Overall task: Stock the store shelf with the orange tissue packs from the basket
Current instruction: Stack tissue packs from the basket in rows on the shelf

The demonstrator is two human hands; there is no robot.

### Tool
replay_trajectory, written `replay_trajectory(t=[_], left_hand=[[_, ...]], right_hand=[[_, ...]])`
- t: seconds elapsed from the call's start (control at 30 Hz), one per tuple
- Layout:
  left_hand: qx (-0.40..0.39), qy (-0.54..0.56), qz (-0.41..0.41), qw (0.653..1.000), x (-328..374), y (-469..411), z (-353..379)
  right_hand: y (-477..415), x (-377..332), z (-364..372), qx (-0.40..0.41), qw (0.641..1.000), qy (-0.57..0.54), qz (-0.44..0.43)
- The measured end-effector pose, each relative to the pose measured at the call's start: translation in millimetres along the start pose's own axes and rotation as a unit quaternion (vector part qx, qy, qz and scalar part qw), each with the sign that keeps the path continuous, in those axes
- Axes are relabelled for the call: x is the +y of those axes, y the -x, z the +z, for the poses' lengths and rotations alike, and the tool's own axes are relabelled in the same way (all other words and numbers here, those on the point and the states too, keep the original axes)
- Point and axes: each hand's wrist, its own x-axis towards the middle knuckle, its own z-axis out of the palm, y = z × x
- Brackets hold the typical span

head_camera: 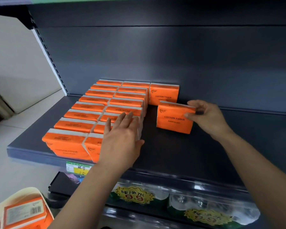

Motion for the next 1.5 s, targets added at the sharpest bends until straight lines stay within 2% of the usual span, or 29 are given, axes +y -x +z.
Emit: replay_trajectory(t=[0.2,0.47,0.67,0.97,1.17,1.37,1.5], left_hand=[[-0.014,-0.003,0.001,1.0,-5,-3,3],[-0.008,0.004,0.007,1.0,-7,-4,6],[-0.001,0.002,0.015,1.0,-10,-4,7],[0.001,-0.002,0.019,1.0,-11,-4,8],[0.003,-0.006,0.016,1.0,-10,-3,9],[0.005,-0.01,0.013,1.0,-8,-4,9],[0.006,0.002,0.008,1.0,-7,-2,9]], right_hand=[[-34,7,26,0.024,0.996,0.079,-0.034],[-64,1,53,0.082,0.97,0.198,-0.112],[-76,1,63,0.107,0.955,0.225,-0.16],[-76,4,69,0.13,0.943,0.253,-0.171],[-68,0,68,0.122,0.949,0.259,-0.13],[-19,-1,67,0.155,0.938,0.276,-0.141],[21,0,67,0.115,0.931,0.312,-0.149]])
